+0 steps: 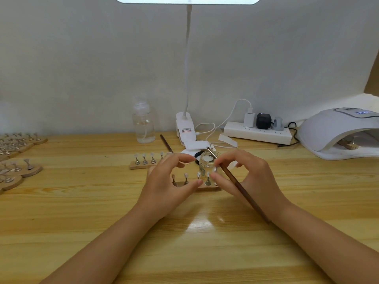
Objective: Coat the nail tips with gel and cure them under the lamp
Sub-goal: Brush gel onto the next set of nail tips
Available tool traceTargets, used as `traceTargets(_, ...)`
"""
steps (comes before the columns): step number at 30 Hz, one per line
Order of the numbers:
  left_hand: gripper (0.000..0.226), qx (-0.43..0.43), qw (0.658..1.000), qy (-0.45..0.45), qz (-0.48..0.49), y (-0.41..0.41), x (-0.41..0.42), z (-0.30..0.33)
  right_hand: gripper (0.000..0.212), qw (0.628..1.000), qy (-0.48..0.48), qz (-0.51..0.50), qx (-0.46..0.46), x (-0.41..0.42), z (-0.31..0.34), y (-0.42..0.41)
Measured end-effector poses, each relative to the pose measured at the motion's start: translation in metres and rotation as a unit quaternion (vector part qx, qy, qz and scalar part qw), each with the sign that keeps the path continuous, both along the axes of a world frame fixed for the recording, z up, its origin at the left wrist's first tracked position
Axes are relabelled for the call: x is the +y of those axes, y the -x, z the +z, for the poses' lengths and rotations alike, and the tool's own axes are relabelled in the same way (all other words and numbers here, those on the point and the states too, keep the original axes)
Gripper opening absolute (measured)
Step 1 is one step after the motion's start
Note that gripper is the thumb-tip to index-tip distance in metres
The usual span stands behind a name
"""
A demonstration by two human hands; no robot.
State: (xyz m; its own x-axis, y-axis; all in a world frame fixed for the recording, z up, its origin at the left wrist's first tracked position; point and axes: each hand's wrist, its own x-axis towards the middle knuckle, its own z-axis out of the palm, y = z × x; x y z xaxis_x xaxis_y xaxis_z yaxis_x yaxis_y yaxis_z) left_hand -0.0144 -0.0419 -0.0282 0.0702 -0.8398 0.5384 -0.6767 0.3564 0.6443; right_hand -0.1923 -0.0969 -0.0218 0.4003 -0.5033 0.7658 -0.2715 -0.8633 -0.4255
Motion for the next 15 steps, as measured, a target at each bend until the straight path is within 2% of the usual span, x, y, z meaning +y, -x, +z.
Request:
traceTargets(3, 0.026, -0.025, 0.998, 0.054, -0.031, 0.003, 0.002, 0.001, 0.024, 1.000, 0.001, 0.014, -0.019, 0.006, 0.000, -0.008)
traceTargets(6, 0.015, -0.022, 0.995, 0.083, -0.054, 0.004, 0.001, -0.001, 0.023, 0.999, 0.024, 0.021, -0.001, 0.010, -0.002, -0.013)
traceTargets(10, 0.028, -0.006, 0.994, 0.093, -0.061, 0.002, -0.001, -0.002, 0.025, 1.000, 0.022, 0.020, 0.003, 0.011, -0.003, -0.015)
traceTargets(12, 0.023, 0.003, 0.993, 0.096, -0.068, 0.001, -0.001, -0.003, 0.028, 1.000, 0.004, 0.012, -0.012, 0.012, -0.001, -0.014)
traceTargets(15, 0.017, 0.043, 0.993, 0.090, -0.066, 0.002, -0.002, -0.002, 0.023, 0.995, -0.072, 0.021, -0.071, 0.011, 0.009, -0.012)
